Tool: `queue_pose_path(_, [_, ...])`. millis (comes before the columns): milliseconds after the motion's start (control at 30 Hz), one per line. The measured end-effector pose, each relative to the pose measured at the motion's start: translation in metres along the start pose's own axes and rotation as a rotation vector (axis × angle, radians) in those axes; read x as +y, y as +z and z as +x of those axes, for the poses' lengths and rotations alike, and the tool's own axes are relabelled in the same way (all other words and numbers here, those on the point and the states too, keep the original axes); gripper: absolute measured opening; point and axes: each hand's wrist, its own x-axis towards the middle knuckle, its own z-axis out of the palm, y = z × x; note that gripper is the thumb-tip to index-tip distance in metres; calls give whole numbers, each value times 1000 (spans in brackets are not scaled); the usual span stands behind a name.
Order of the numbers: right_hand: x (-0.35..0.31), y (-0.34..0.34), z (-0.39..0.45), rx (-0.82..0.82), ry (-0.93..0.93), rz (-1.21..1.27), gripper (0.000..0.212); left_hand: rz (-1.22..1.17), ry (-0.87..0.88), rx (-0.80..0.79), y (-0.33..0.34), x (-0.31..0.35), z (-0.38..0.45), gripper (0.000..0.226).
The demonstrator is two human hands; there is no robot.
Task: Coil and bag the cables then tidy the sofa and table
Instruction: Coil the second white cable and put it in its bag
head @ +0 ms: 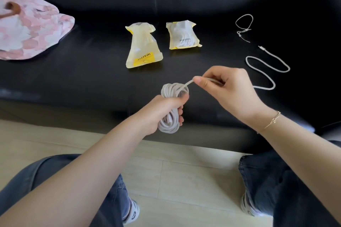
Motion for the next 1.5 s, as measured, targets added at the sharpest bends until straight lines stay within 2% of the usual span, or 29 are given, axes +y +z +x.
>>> queue_pose_path(167, [4,-9,3,3,66,48,28,-434,-127,108,-10,15,-3,37])
queue_pose_path(233, [6,-9,2,-5,80,11,23,-657,-147,26,-17,13,-1,30])
queue_pose_path(300, [7,-5,2,-13,115,-15,20,-784,-132,-94,-19,9,-3,25])
queue_pose_path(400, [6,5,1,-84,171,12,22,-748,-61,-190,-12,4,-5,15])
queue_pose_path(567, [3,13,0,-223,244,52,26,-732,-3,-216,-11,2,-5,35])
queue_pose_path(667, [2,12,0,-267,265,70,26,-755,0,-268,-10,3,-5,35])
queue_pose_path(800, [0,14,-1,-361,259,96,28,-765,-12,-254,-7,4,-5,14])
queue_pose_path(867, [-2,16,-1,-399,257,79,28,-760,-11,-240,-7,4,-4,11])
queue_pose_path(1067, [0,13,-1,-445,265,-16,32,-638,1,-176,-12,4,1,16])
queue_pose_path(1367, [-2,12,-5,-535,278,35,27,-724,-99,-341,-19,1,3,27])
queue_pose_path(1500, [1,14,-7,-592,281,-4,30,-819,-81,-303,-21,1,4,30])
